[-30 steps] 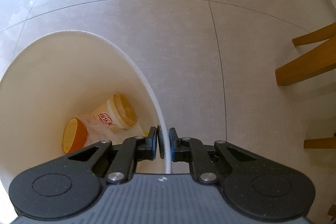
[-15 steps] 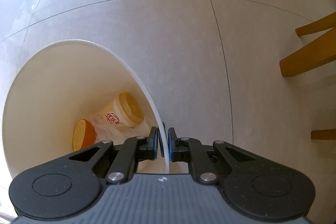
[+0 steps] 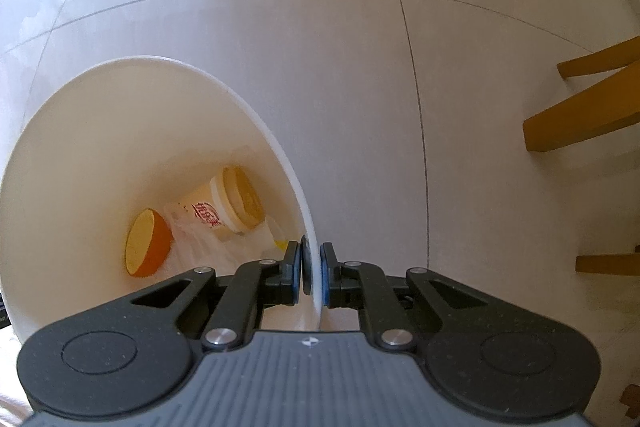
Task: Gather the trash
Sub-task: 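Lower the left gripper to the blue juice carton and close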
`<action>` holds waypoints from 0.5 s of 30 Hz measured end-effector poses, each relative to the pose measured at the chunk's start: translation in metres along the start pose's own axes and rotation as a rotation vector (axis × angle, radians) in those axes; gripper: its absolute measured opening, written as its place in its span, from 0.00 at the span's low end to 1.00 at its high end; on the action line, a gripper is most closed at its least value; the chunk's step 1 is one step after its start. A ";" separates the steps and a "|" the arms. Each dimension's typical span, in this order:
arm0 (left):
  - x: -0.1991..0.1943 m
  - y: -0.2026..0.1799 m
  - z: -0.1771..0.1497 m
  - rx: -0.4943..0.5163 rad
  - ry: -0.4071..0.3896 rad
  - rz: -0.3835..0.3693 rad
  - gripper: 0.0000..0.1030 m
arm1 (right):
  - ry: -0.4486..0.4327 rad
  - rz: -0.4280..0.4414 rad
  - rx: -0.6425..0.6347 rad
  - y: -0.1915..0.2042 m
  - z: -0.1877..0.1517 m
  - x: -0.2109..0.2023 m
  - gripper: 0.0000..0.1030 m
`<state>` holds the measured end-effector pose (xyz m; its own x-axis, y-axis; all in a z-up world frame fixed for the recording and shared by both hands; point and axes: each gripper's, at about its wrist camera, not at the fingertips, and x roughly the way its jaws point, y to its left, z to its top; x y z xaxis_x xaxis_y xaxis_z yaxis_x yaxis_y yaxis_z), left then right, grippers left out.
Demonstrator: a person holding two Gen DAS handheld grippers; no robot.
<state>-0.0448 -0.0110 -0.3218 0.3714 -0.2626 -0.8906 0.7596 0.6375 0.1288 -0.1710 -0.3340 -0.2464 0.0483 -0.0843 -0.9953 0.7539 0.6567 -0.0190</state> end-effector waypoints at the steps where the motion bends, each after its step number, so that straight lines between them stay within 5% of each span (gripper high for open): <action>1: 0.002 0.001 -0.004 0.002 -0.009 0.000 0.90 | 0.002 -0.006 -0.007 0.001 0.000 0.000 0.12; 8: 0.042 0.017 -0.036 -0.064 -0.081 0.064 0.90 | -0.022 -0.017 -0.039 0.006 -0.003 0.000 0.11; 15: 0.085 0.042 -0.050 -0.183 -0.058 0.104 0.89 | -0.028 -0.020 -0.030 0.002 -0.005 0.001 0.12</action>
<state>-0.0080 0.0296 -0.4137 0.4770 -0.2269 -0.8491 0.6082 0.7827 0.1325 -0.1725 -0.3287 -0.2481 0.0523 -0.1181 -0.9916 0.7346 0.6772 -0.0420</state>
